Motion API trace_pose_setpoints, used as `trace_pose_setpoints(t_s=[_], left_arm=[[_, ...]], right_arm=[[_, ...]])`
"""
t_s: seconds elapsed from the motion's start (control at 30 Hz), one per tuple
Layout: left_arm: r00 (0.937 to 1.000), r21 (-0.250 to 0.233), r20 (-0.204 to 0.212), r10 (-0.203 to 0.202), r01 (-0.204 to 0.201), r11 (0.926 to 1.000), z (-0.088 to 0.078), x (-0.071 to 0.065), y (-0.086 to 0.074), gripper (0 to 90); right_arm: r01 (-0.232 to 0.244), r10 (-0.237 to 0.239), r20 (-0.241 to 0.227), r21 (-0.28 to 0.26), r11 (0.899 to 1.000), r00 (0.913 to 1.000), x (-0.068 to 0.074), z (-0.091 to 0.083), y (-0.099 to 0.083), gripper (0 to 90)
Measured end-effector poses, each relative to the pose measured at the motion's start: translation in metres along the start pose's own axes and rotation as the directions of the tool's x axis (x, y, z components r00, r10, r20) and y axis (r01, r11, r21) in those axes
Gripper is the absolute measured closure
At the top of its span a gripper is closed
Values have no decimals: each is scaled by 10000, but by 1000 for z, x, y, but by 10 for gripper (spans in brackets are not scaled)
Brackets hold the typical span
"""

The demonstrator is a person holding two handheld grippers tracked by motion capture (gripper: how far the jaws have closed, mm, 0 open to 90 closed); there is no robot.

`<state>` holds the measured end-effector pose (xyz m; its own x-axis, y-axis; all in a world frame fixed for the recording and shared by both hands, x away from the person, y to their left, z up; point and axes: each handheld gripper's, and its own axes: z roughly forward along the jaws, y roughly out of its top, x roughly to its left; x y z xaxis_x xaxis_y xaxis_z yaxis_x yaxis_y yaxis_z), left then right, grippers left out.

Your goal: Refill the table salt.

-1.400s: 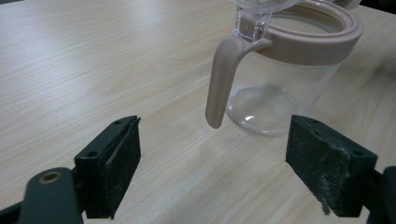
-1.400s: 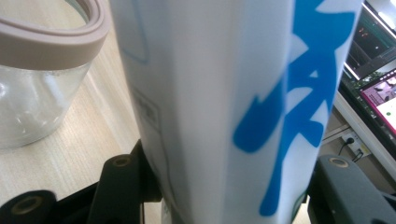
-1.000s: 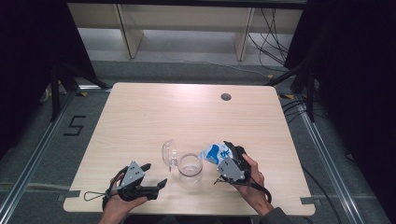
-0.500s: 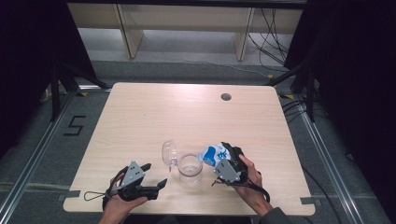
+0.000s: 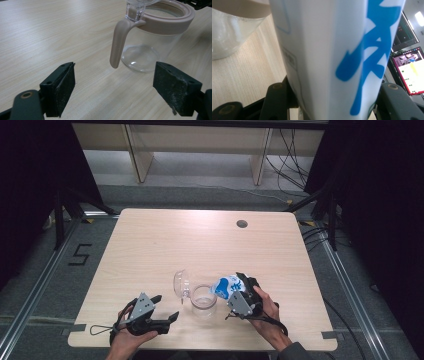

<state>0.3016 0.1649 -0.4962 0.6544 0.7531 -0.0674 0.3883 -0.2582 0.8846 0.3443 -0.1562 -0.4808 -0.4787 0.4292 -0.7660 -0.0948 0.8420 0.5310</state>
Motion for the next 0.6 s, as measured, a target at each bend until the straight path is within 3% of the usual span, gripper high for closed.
trace_pose_setpoints(t_s=[0.03,0.6], left_arm=[[9999,3,3,130,-130,9999,0,1,0,176],[9999,-3,10,105,-105,9999,0,1,0,177]], right_arm=[[-25,25,31,10,10000,10000,0,0,0,486],[427,-430,185,161,9990,9989,1,0,2,488]])
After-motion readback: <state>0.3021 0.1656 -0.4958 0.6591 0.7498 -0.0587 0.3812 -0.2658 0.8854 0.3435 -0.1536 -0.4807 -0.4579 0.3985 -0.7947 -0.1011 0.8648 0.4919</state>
